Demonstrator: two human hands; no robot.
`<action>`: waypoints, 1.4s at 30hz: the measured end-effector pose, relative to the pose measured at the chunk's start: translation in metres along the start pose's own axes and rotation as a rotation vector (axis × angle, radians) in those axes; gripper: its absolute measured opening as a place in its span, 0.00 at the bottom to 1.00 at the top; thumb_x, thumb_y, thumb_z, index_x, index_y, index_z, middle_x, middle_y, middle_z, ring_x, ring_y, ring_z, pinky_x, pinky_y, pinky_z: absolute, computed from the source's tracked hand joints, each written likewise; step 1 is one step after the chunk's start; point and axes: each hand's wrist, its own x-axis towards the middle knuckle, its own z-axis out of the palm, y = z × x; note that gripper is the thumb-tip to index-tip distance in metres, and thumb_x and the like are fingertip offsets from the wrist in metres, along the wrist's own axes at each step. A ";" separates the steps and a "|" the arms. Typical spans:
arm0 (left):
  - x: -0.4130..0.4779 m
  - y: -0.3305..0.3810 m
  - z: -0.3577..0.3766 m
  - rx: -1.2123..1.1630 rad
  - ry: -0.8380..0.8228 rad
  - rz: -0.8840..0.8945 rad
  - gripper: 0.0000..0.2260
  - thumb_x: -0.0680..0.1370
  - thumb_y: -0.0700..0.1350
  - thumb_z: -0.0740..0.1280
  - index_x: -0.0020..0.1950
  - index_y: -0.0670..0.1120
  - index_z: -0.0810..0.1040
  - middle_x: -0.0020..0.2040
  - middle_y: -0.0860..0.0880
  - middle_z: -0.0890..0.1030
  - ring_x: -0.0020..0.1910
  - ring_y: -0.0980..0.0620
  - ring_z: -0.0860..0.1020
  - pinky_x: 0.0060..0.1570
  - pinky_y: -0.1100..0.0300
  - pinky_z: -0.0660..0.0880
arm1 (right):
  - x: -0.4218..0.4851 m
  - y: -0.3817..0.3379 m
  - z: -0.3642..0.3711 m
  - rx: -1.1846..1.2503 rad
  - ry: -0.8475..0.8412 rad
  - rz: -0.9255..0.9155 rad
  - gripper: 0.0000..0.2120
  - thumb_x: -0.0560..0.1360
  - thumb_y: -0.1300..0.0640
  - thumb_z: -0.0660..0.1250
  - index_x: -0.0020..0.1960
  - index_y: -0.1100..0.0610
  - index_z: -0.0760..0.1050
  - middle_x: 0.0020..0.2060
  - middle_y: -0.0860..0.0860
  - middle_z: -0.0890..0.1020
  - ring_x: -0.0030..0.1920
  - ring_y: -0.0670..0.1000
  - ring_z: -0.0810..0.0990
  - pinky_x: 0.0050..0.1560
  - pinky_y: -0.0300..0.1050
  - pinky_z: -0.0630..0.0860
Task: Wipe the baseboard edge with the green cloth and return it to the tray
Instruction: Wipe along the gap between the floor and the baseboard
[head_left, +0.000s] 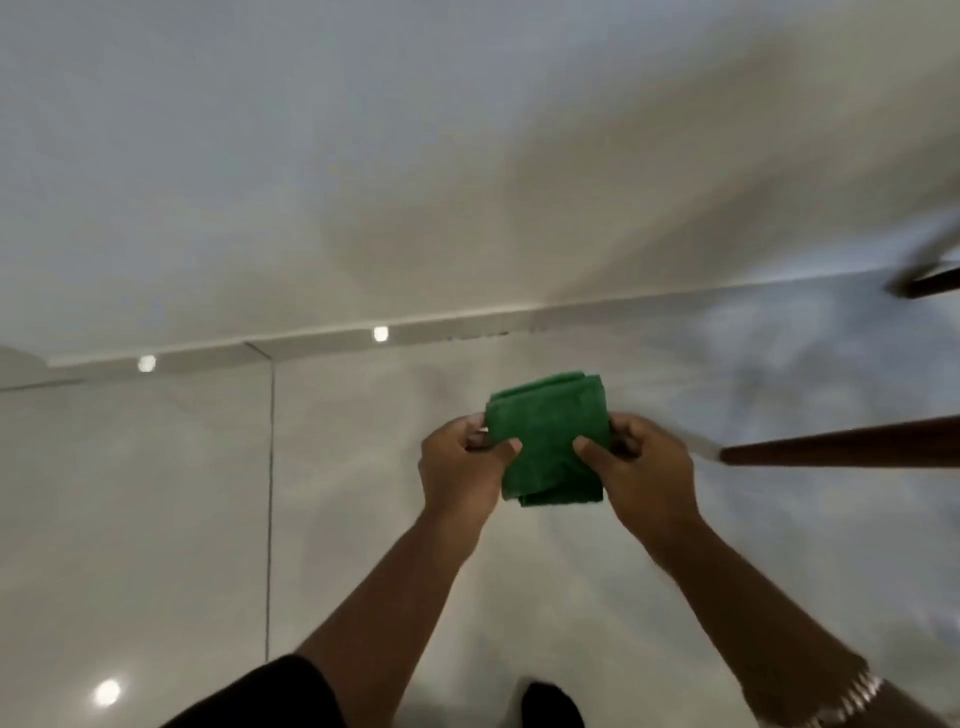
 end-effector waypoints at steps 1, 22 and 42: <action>0.022 -0.015 -0.003 -0.005 0.015 -0.005 0.14 0.70 0.34 0.74 0.54 0.42 0.83 0.47 0.41 0.86 0.48 0.42 0.85 0.51 0.47 0.83 | 0.015 0.011 0.019 -0.003 -0.005 -0.009 0.12 0.72 0.61 0.74 0.55 0.56 0.80 0.44 0.49 0.85 0.44 0.48 0.84 0.46 0.44 0.82; 0.252 -0.125 -0.067 1.285 0.180 0.782 0.34 0.79 0.58 0.51 0.81 0.44 0.52 0.82 0.43 0.53 0.82 0.43 0.51 0.77 0.36 0.48 | 0.163 0.097 0.214 -0.738 0.249 -0.530 0.31 0.79 0.40 0.54 0.76 0.56 0.60 0.77 0.55 0.61 0.78 0.58 0.54 0.76 0.68 0.47; 0.254 -0.118 -0.066 1.337 0.199 0.796 0.35 0.78 0.60 0.51 0.80 0.41 0.56 0.82 0.40 0.56 0.81 0.40 0.55 0.76 0.34 0.50 | 0.199 0.087 0.180 -0.725 0.371 -0.492 0.29 0.78 0.40 0.60 0.70 0.60 0.70 0.69 0.58 0.73 0.73 0.58 0.66 0.74 0.63 0.57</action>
